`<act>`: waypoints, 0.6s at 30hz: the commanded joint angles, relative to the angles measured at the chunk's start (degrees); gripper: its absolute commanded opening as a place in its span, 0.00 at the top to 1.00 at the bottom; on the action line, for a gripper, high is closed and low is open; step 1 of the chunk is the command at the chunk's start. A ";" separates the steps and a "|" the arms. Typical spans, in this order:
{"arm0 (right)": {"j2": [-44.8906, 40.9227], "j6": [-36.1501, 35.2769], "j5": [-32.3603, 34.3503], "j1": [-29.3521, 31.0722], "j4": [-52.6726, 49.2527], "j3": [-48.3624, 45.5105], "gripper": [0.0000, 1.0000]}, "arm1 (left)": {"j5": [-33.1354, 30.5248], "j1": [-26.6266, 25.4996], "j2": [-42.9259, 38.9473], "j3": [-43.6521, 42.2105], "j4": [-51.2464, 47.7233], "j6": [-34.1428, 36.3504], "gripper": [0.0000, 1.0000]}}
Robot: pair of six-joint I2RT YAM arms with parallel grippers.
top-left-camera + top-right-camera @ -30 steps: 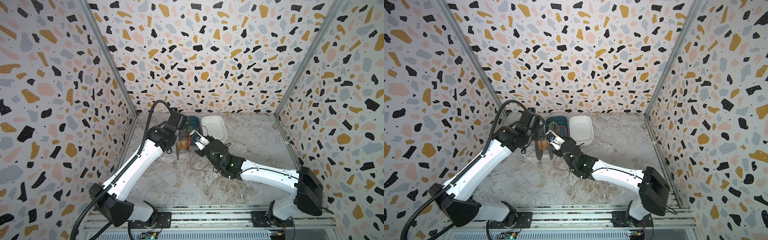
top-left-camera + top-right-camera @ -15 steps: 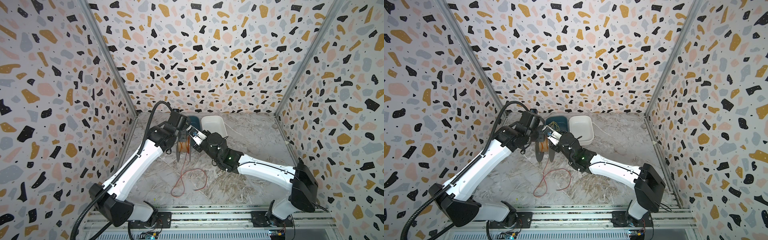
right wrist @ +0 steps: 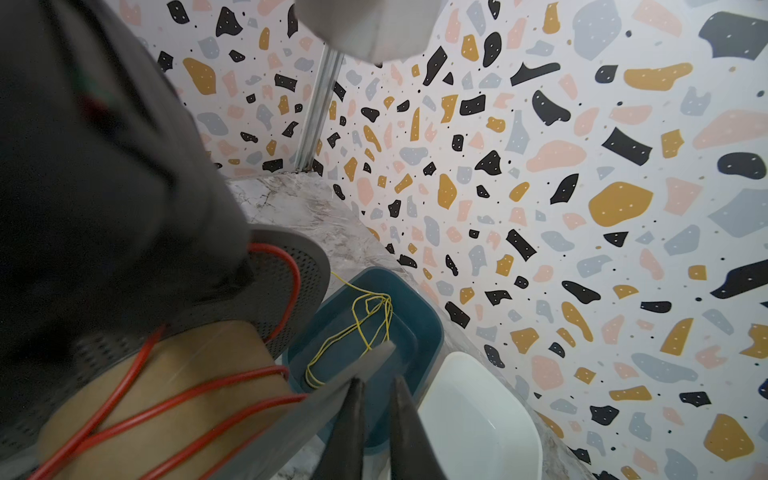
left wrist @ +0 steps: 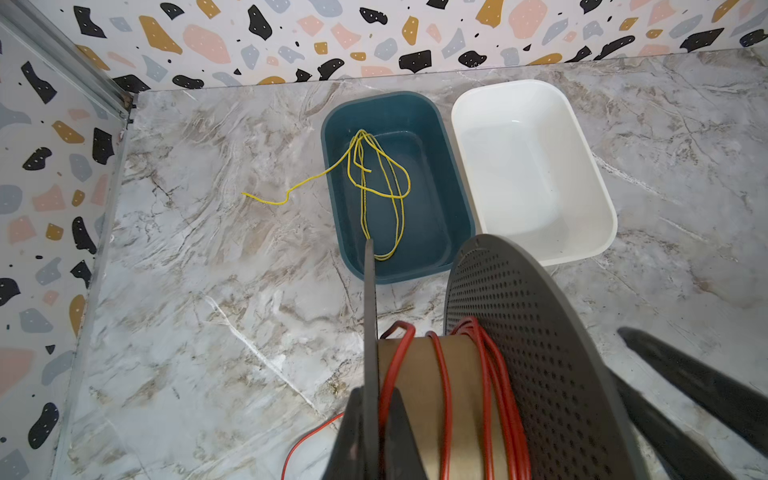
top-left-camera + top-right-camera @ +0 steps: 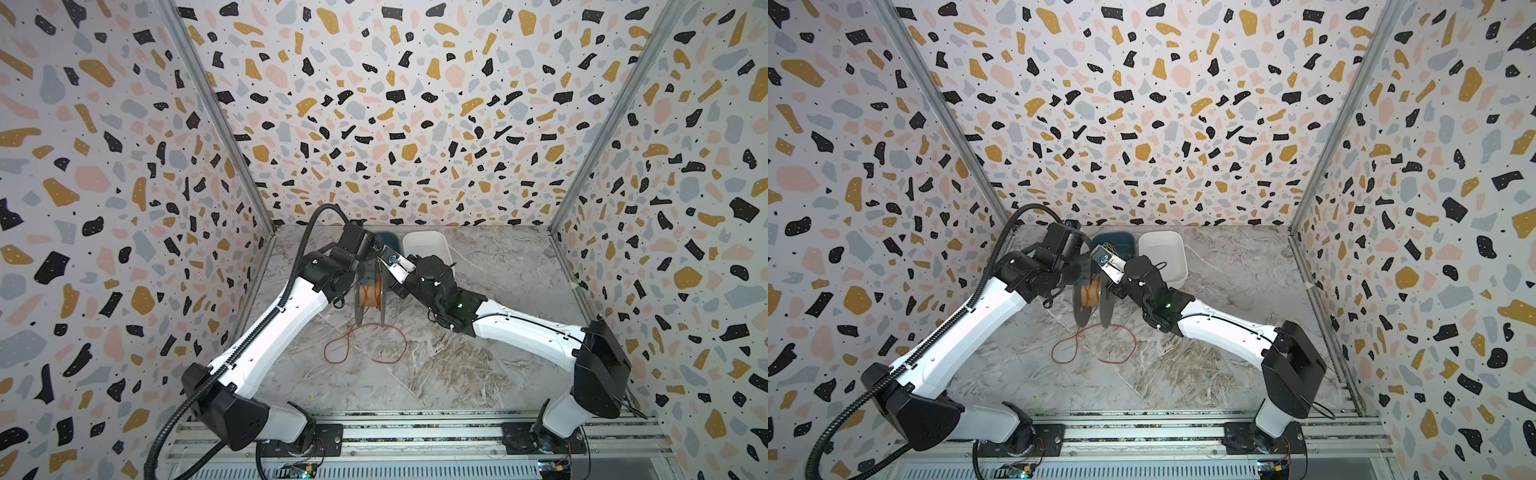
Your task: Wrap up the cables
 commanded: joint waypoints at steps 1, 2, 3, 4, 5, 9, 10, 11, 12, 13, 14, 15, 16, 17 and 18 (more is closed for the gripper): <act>-4.48 2.37 -4.17 -0.99 -1.38 0.68 0.84 | 0.22 0.33 -1.55 1.75 3.67 -0.43 1.00; -5.23 3.34 -5.37 -1.47 -2.15 0.49 0.84 | 0.09 0.33 -1.51 2.12 3.74 -0.38 1.00; -5.81 4.22 -5.92 -1.85 -2.74 0.44 0.83 | 0.04 0.33 -1.45 2.60 3.65 -0.38 1.00; -6.68 5.37 -6.54 -2.22 -3.57 0.35 0.80 | 0.36 0.33 -1.42 3.26 3.34 -0.38 1.00; -7.45 6.37 -7.39 -2.66 -4.27 -0.02 0.75 | 0.58 0.33 -1.37 3.76 3.21 -0.41 1.00; -12.77 10.63 -10.62 -4.58 -5.45 -5.10 0.56 | 0.43 0.38 -1.88 6.60 2.25 -0.40 1.00; -14.43 11.77 -12.44 -5.32 -4.76 -7.38 0.45 | 0.11 0.35 -2.19 7.15 2.16 -0.34 1.00; -15.64 13.00 -14.06 -6.13 -4.30 -9.15 0.37 | -0.01 0.39 -2.43 7.60 1.99 -0.29 1.00; -16.87 14.32 -16.36 -7.17 -4.09 -11.15 0.32 | -0.03 0.34 -2.47 8.14 1.75 -0.22 1.00; -18.13 15.08 -18.30 -8.01 -3.64 -13.30 0.30 | 0.06 0.41 -2.48 8.68 1.54 -0.13 1.00; -19.12 15.71 -19.36 -8.54 -2.75 -15.22 0.28 | 0.30 0.41 -2.45 9.13 1.27 -0.11 1.00; -20.30 16.43 -20.57 -9.15 -1.43 -17.89 0.26 | 0.72 0.41 -2.43 9.60 1.06 -0.21 1.00; -21.46 17.22 -21.92 -9.64 -0.06 -20.41 0.25 | 1.10 0.41 -2.46 9.91 1.14 -0.39 1.00; -22.27 18.02 -23.17 -10.17 1.46 -22.54 0.24 | 1.47 0.41 -2.61 10.16 1.26 -0.50 1.00; -23.05 18.73 -25.26 -10.73 3.68 -25.22 0.24 | 1.81 0.41 -2.72 10.33 1.51 -0.75 1.00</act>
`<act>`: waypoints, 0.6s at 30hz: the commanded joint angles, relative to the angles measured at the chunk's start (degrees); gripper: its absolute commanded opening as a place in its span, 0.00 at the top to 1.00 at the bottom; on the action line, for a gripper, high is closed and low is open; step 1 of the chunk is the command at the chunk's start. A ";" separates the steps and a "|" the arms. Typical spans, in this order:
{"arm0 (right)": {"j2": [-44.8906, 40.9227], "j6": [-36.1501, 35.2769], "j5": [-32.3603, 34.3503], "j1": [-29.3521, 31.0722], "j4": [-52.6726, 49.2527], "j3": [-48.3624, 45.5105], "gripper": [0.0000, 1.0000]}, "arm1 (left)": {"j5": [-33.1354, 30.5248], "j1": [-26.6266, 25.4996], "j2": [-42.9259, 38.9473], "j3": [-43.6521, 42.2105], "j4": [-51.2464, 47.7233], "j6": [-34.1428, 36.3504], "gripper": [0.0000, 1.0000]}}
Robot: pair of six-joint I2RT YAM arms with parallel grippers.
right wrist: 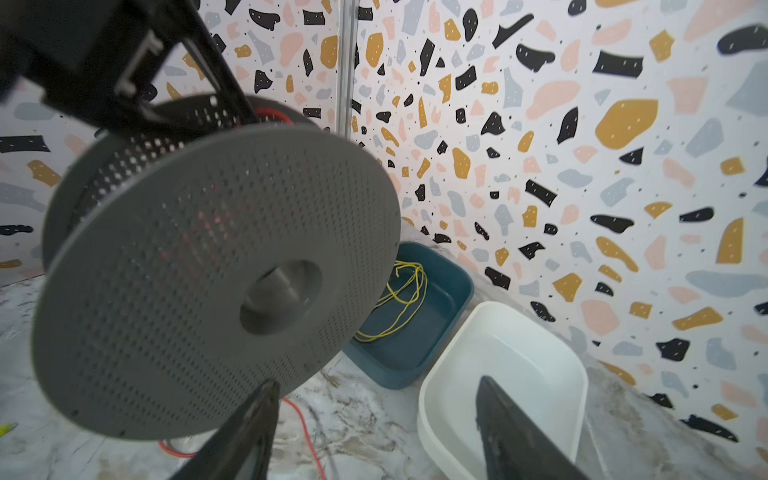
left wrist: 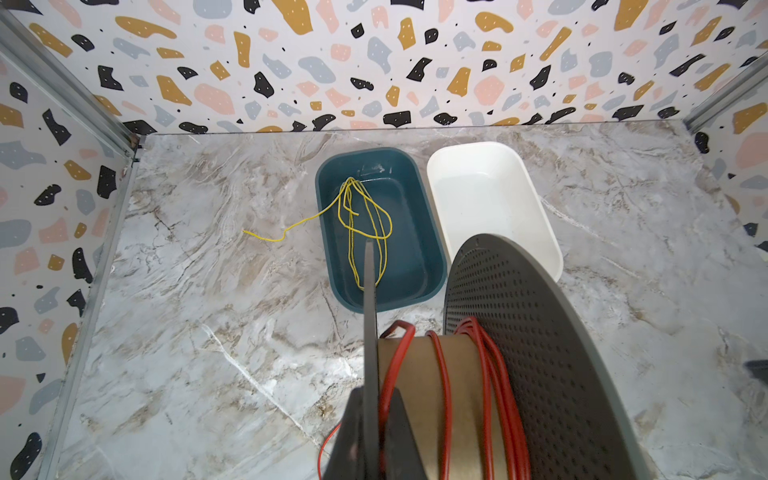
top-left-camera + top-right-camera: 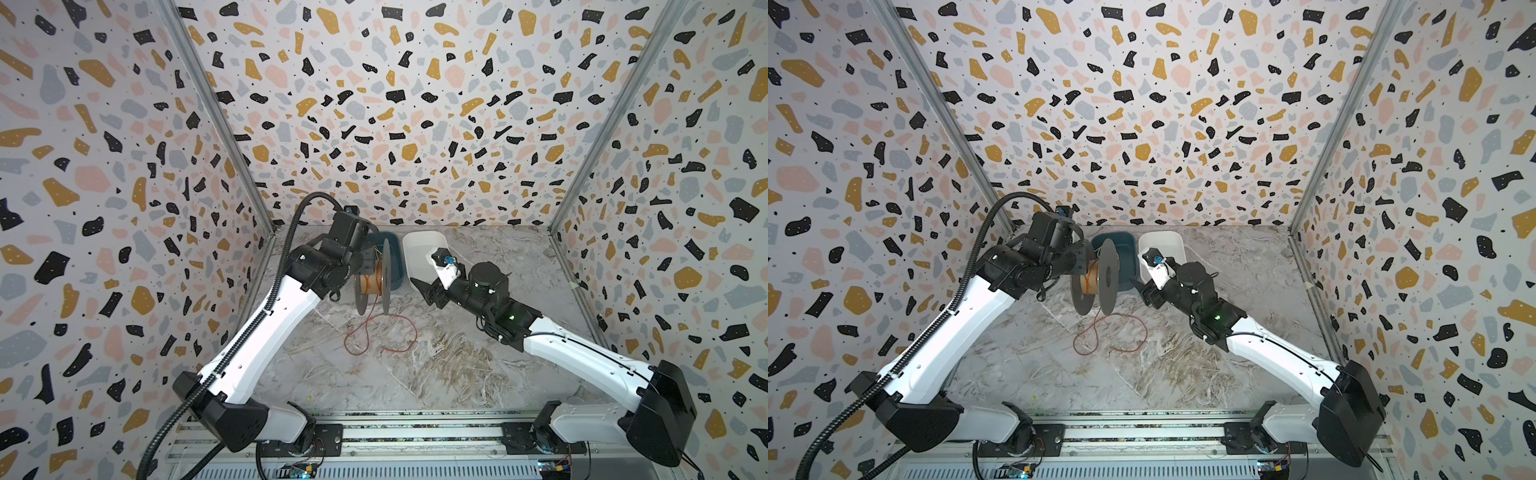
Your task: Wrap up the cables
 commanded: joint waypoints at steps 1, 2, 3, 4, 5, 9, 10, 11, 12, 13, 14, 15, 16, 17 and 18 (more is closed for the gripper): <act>-2.07 4.57 -9.13 -1.11 6.43 -6.46 0.24 | 1.03 0.37 -2.39 2.70 3.14 -0.87 1.00; -2.01 4.63 -10.31 -1.14 8.68 -8.71 0.24 | 1.31 0.37 -2.49 2.86 3.25 -0.96 1.00; -1.56 4.90 -11.40 -1.16 11.74 -11.02 0.24 | 1.41 0.33 -2.64 3.07 3.38 -1.05 1.00; -0.73 5.19 -12.25 -1.16 13.78 -12.61 0.24 | 1.57 0.36 -2.83 3.06 3.56 -1.20 1.00; 0.20 5.28 -13.06 -1.16 15.50 -13.96 0.24 | 1.81 0.37 -3.06 3.06 3.87 -1.45 1.00; 4.80 7.83 -16.20 -1.07 25.19 -18.83 0.24 | 2.10 0.37 -3.80 3.06 4.93 -1.63 1.00; 6.06 8.75 -16.68 -1.07 27.66 -19.73 0.24 | 1.95 0.36 -3.92 3.14 4.83 -1.59 1.00; 7.13 9.50 -17.04 -1.07 29.87 -20.36 0.25 | 1.92 0.37 -4.01 3.24 4.88 -1.67 1.00; 8.46 10.37 -17.62 -1.07 32.02 -20.76 0.25 | 1.93 0.37 -4.13 3.17 5.13 -1.77 1.00; 9.90 10.88 -18.26 -0.87 33.49 -20.79 0.26 | 2.03 0.37 -4.31 3.00 5.42 -1.92 1.00; 11.02 11.12 -18.34 -0.61 34.36 -20.64 0.26 | 2.10 0.37 -4.52 2.82 5.88 -2.18 1.00; 12.19 11.41 -18.29 -0.15 35.30 -20.40 0.27 | 2.18 0.39 -4.75 2.70 6.42 -2.50 1.00; 13.15 11.83 -18.04 0.41 36.37 -20.28 0.28 | 2.40 0.37 -4.89 2.62 6.88 -2.88 1.00; 13.77 12.07 -17.80 0.94 37.40 -20.41 0.29 | 2.66 0.37 -4.86 2.69 7.16 -3.14 1.00; 14.80 12.23 -17.21 1.76 38.98 -20.49 0.29 | 3.01 0.39 -4.86 2.76 7.45 -3.38 1.00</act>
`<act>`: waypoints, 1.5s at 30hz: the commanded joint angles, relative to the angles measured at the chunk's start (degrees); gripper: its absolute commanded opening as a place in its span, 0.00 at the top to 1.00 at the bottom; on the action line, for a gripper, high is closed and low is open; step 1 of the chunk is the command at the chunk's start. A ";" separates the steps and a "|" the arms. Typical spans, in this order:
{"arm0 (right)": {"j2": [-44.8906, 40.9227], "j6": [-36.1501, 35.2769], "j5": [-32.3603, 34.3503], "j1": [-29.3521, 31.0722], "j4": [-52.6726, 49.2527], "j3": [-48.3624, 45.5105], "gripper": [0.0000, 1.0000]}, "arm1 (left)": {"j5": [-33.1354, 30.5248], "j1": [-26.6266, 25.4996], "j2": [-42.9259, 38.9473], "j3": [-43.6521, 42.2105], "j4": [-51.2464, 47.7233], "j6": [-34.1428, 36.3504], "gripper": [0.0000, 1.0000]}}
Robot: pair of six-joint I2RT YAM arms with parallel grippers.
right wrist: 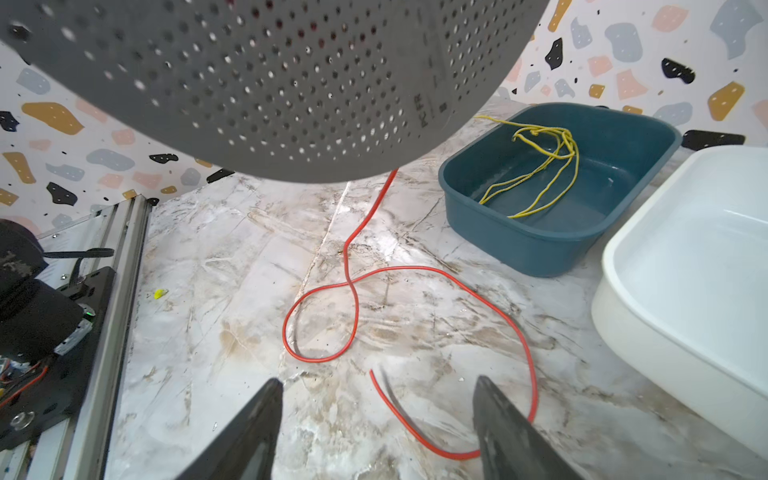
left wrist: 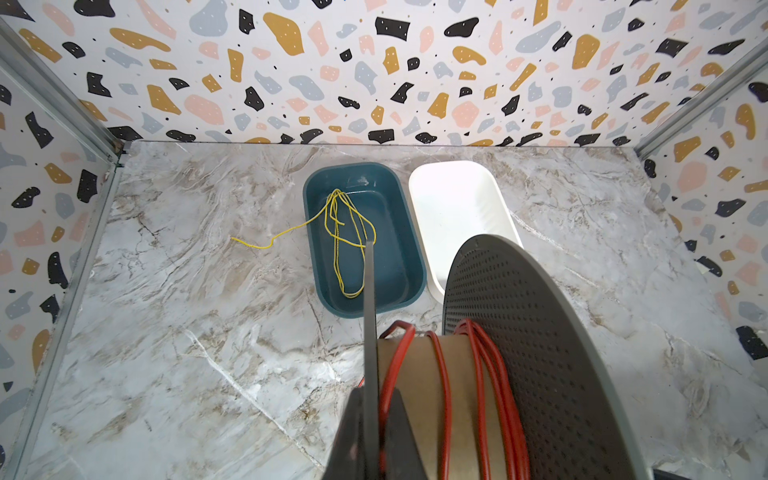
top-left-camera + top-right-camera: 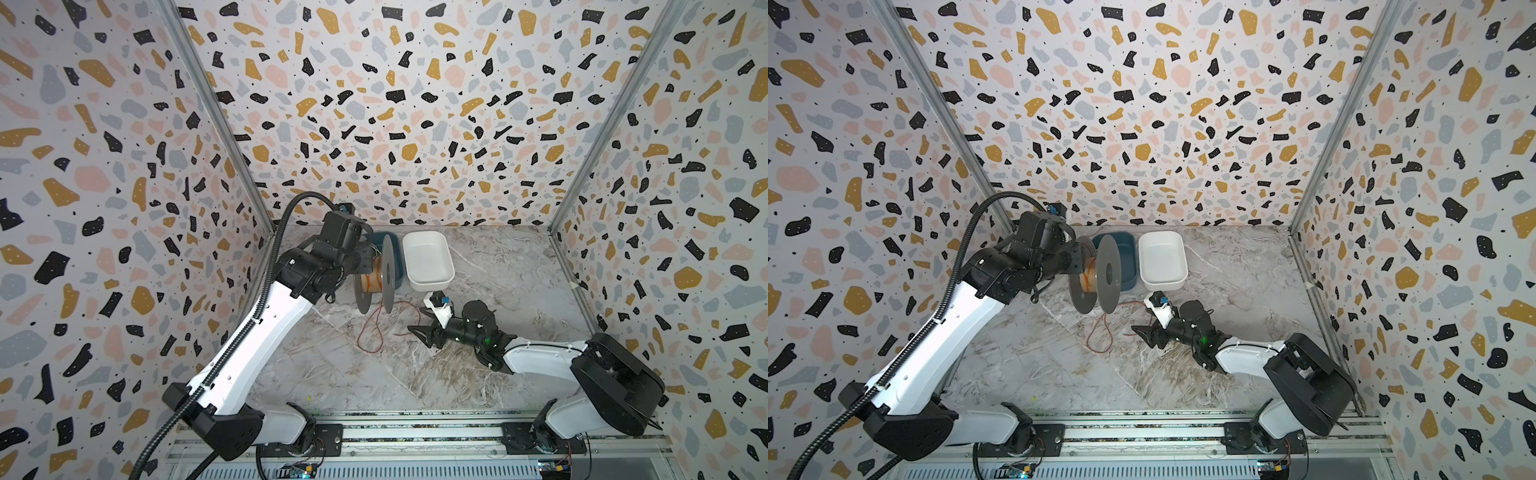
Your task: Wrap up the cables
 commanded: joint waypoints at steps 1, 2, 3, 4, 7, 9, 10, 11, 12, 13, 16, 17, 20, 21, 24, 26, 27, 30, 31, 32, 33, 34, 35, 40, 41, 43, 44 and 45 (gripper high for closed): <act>1.85 2.03 -0.33 2.30 8.96 0.57 0.30 | 1.42 0.37 -2.11 2.73 7.05 -1.94 1.00; 2.80 2.13 0.28 2.86 9.94 0.67 0.31 | 1.53 0.37 -2.10 2.81 7.18 -2.14 1.00; 3.84 2.33 0.77 3.30 11.40 0.68 0.32 | 1.56 0.38 -2.11 2.80 7.31 -2.25 1.00; 4.78 2.60 0.86 3.75 13.12 0.66 0.32 | 1.43 0.37 -2.10 2.82 7.34 -2.38 1.00; 7.26 2.03 1.52 4.99 14.47 2.30 0.34 | 1.68 0.37 -2.11 3.00 7.52 -2.93 1.00; 9.73 1.65 2.33 5.41 16.02 3.52 0.36 | 2.44 0.38 -2.26 2.82 8.04 -3.46 1.00; 11.06 1.77 2.82 5.34 16.90 4.39 0.36 | 2.77 0.37 -2.32 2.81 8.15 -3.70 1.00; 12.12 1.89 3.55 5.32 17.61 4.98 0.38 | 2.82 0.37 -2.28 2.91 8.13 -3.83 1.00; 13.26 2.46 4.05 5.12 18.82 5.41 0.39 | 2.90 0.37 -2.41 3.00 8.16 -4.01 1.00; 14.34 3.09 4.01 4.74 20.24 5.79 0.39 | 3.17 0.37 -2.37 3.08 8.08 -4.00 1.00; 16.87 3.16 3.80 4.13 20.59 8.12 0.41 | 3.73 0.38 -2.59 3.22 7.98 -4.10 1.00; 17.52 3.09 4.23 3.88 20.39 8.64 0.41 | 3.79 0.39 -2.63 3.41 7.83 -4.10 1.00; 18.46 4.24 4.40 2.57 21.86 8.44 0.43 | 3.89 0.39 -2.86 3.52 7.59 -4.02 1.00; 18.87 4.47 4.08 2.28 22.33 8.53 0.44 | 3.95 0.39 -3.02 3.44 7.70 -4.01 1.00; 20.92 3.72 2.86 1.90 20.27 10.80 0.46 | 4.50 0.41 -3.08 3.57 7.98 -4.10 1.00; 22.02 4.25 3.58 1.76 21.19 10.75 0.48 | 4.61 0.37 -3.10 4.04 7.81 -4.18 1.00; 22.56 4.98 3.62 1.51 22.51 10.53 0.49 | 4.55 0.37 -3.15 4.14 7.65 -4.18 1.00; 21.65 5.57 1.80 1.27 22.60 9.47 0.50 | 4.24 0.37 -3.50 3.83 7.61 -3.95 1.00; 20.61 5.26 1.30 1.43 22.15 8.85 0.50 | 4.16 0.37 -3.59 3.70 7.63 -3.94 1.00; 18.83 4.85 0.88 1.61 21.19 7.76 0.50 | 4.17 0.37 -3.60 3.61 7.78 -3.83 1.00; 16.92 4.34 0.96 1.91 20.79 6.31 0.50 | 4.15 0.37 -3.65 3.57 7.93 -3.86 1.00; 15.39 3.95 1.09 2.05 20.71 5.08 0.51 | 4.28 0.39 -3.60 3.52 8.14 -3.86 1.00; 13.57 3.50 1.11 2.20 20.11 3.89 0.51 | 4.42 0.37 -3.60 3.44 8.45 -3.97 1.00; 5.84 0.85 1.98 2.42 16.24 -0.98 0.51 | 5.10 0.42 -3.36 3.68 8.53 -3.84 1.00; 4.93 0.50 2.76 2.35 15.80 -1.86 0.51 | 5.05 0.37 -3.36 3.86 8.37 -3.90 1.00; 5.11 -0.17 4.36 2.21 15.84 -2.33 0.50 | 4.96 0.38 -3.55 4.04 8.42 -3.87 1.00; 6.04 -0.32 4.43 1.80 15.82 -1.86 0.50 | 5.07 0.37 -3.51 4.20 8.51 -4.00 1.00; 7.02 -0.29 4.29 1.26 15.88 -1.39 0.47 | 5.23 0.41 -3.51 4.50 8.34 -4.05 1.00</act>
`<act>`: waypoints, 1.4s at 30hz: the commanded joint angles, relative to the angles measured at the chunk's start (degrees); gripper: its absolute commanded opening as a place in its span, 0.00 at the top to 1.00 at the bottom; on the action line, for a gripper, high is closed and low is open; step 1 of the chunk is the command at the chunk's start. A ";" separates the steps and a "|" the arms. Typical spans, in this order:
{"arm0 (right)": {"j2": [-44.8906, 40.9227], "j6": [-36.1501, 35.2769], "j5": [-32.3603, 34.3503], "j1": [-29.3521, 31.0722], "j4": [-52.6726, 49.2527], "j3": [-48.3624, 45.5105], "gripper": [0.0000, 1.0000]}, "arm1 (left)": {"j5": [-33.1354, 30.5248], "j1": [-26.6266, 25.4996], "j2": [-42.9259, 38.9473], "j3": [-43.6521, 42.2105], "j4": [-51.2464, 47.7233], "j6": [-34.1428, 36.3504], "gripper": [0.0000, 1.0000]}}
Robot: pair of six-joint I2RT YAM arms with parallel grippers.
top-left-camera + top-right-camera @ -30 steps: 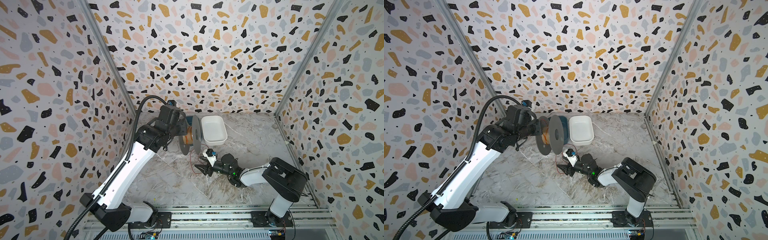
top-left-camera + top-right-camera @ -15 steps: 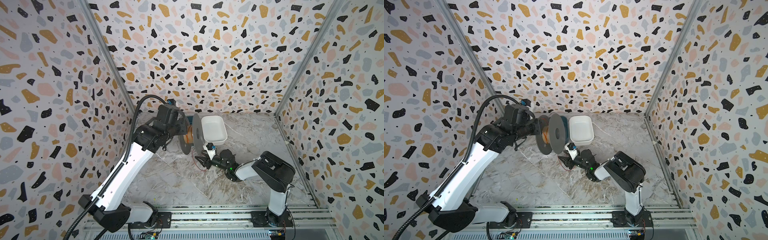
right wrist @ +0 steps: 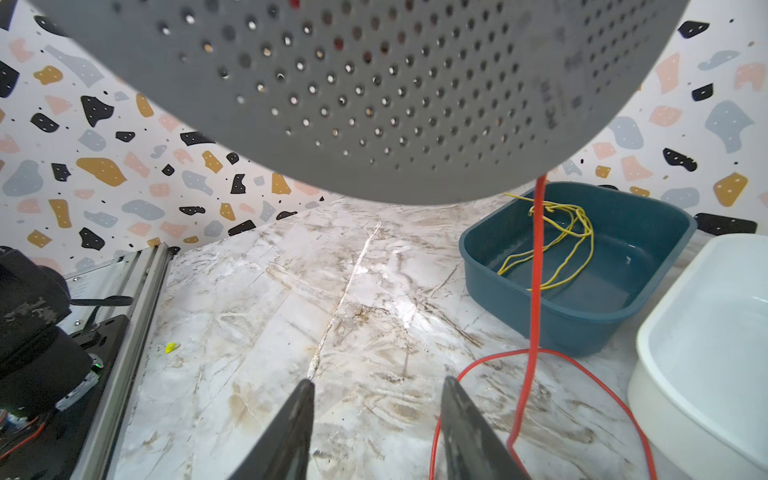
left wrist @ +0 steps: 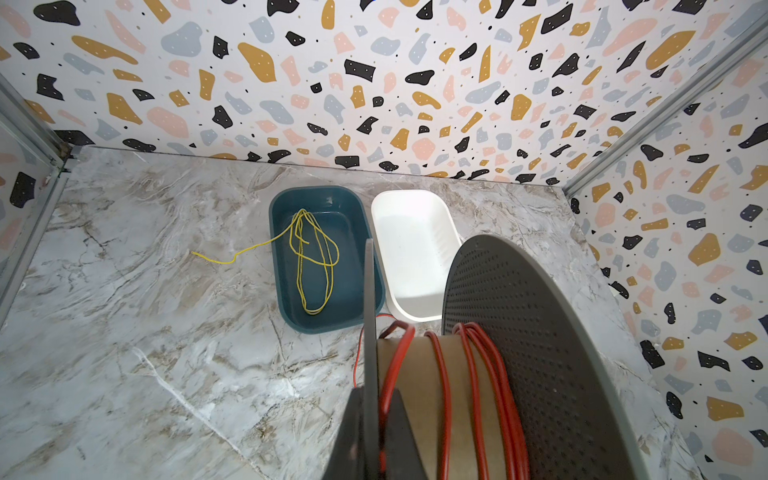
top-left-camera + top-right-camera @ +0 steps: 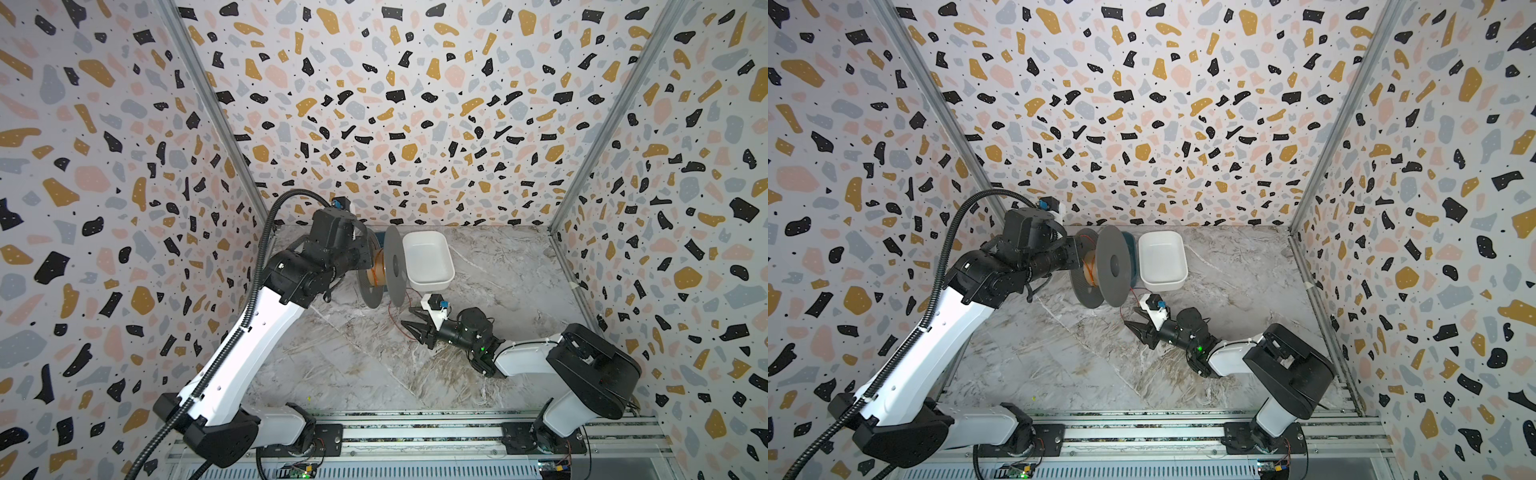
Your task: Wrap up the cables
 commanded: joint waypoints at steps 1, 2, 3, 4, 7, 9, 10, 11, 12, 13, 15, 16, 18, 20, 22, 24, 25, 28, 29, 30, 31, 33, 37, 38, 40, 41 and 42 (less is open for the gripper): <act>2.43 -1.28 0.66 -1.62 -0.88 0.73 0.44 | 1.15 0.20 -1.73 3.56 5.71 -1.02 1.00; 3.80 -0.89 -0.11 -2.51 0.07 1.18 0.43 | 1.38 0.19 -1.74 3.83 5.46 -1.09 1.00; 4.79 -0.70 -0.69 -3.21 0.58 1.64 0.42 | 1.57 0.22 -1.72 3.94 5.19 -1.03 1.00; 5.80 -0.72 -0.86 -3.83 0.70 2.22 0.42 | 1.53 0.20 -1.80 4.05 4.86 -0.97 1.00; 7.45 -1.61 -0.95 -4.80 0.66 3.15 0.42 | 1.38 0.19 -2.24 3.82 4.48 -0.90 1.00; 8.71 -1.82 -1.34 -5.44 0.96 3.84 0.42 | 1.47 0.20 -2.35 3.77 4.60 -0.93 1.00; 9.99 -1.92 -1.93 -5.73 0.66 4.68 0.42 | 1.57 0.19 -2.20 3.82 4.61 -0.86 1.00; 11.36 -2.04 -2.58 -6.00 0.19 5.90 0.42 | 1.67 0.19 -2.17 3.94 4.61 -0.92 1.00; 12.60 -2.23 -2.82 -6.11 -0.27 7.04 0.42 | 1.78 0.19 -2.11 4.02 4.69 -0.93 1.00; 14.26 -2.24 -2.92 -6.16 -0.35 8.13 0.42 | 1.98 0.19 -2.09 4.19 4.65 -1.01 1.00; 16.82 -1.89 -2.87 -6.42 0.91 9.55 0.43 | 2.26 0.21 -2.10 4.54 4.79 -1.28 1.00; 18.00 -1.71 -2.83 -6.54 1.62 10.31 0.44 | 2.52 0.20 -2.09 4.70 4.63 -1.41 1.00; 20.04 -2.01 -2.16 -6.55 1.66 12.11 0.46 | 2.74 0.22 -2.08 5.15 4.27 -1.54 1.00; 21.96 -2.25 -2.14 -6.81 1.08 13.89 0.50 | 3.10 0.20 -1.90 5.98 3.71 -1.58 1.00; 22.40 -2.23 -2.07 -6.91 1.65 13.80 0.57 | 3.02 0.19 -1.59 6.95 3.01 -1.40 1.00; 21.75 -1.97 -1.97 -6.91 2.73 12.46 0.68 | 2.48 0.19 -1.62 6.98 3.24 -1.43 1.00; 21.04 -1.91 -1.69 -6.77 2.87 11.57 0.75 | 2.26 0.20 -1.77 6.54 3.83 -1.61 1.00; 18.50 -2.64 -0.52 -6.25 2.16 8.91 0.94 | 1.94 0.28 -1.86 5.07 6.11 -3.03 1.00; 17.45 -3.24 -0.14 -5.90 0.93 8.31 0.99 | 1.96 0.28 -1.74 4.69 6.89 -3.69 1.00; 16.47 -3.82 0.37 -5.57 -0.44 7.94 1.00 | 1.82 0.28 -1.58 4.57 7.49 -4.37 1.00; 15.27 -4.44 1.47 -4.98 -2.27 7.53 1.00 | 1.42 0.36 -1.38 4.52 8.04 -5.22 1.00; 12.81 -6.23 3.41 -3.31 -5.79 7.10 1.00 | -0.06 0.43 -1.24 3.69 9.98 -7.19 1.00; 7.66 -11.04 10.13 1.99 -14.87 7.16 1.00 | -3.36 0.44 -2.60 -1.98 18.30 -11.94 1.00; 6.15 -12.28 12.22 3.53 -17.18 7.07 1.00 | -4.63 0.47 -2.36 -2.64 19.37 -12.71 1.00; 3.32 -14.66 15.69 6.23 -21.23 7.23 1.00 | -7.00 0.46 -1.83 -3.30 21.00 -13.55 1.00; 1.94 -15.96 17.60 7.75 -23.77 7.52 1.00 | -8.76 0.46 -1.68 -3.79 21.83 -13.89 1.00; 0.83 -16.87 19.45 9.04 -25.62 7.78 1.00 | -10.32 0.50 -1.61 -4.10 22.55 -14.02 1.00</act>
